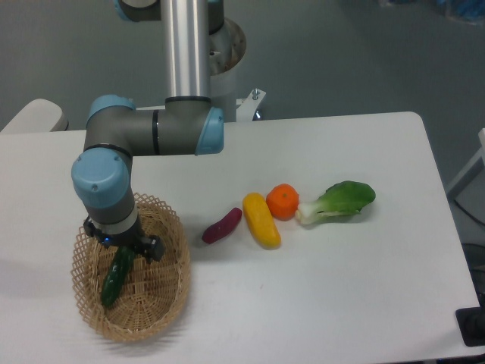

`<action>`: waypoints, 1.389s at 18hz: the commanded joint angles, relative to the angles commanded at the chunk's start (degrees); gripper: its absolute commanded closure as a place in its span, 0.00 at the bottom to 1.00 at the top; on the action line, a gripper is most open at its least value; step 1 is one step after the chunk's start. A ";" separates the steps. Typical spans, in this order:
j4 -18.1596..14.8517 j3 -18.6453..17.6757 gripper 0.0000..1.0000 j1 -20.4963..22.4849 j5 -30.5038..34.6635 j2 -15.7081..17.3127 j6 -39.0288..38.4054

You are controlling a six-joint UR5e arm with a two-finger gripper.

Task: Pick up the cucumber from the basket
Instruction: 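Lower the gripper onto the cucumber and close it around it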

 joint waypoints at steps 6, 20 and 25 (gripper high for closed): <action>3.26 -1.94 0.00 -0.71 0.79 -0.88 0.09; 3.35 -2.20 0.15 -1.32 0.88 -1.76 0.26; 3.35 -2.02 0.20 -1.59 0.88 -1.76 0.26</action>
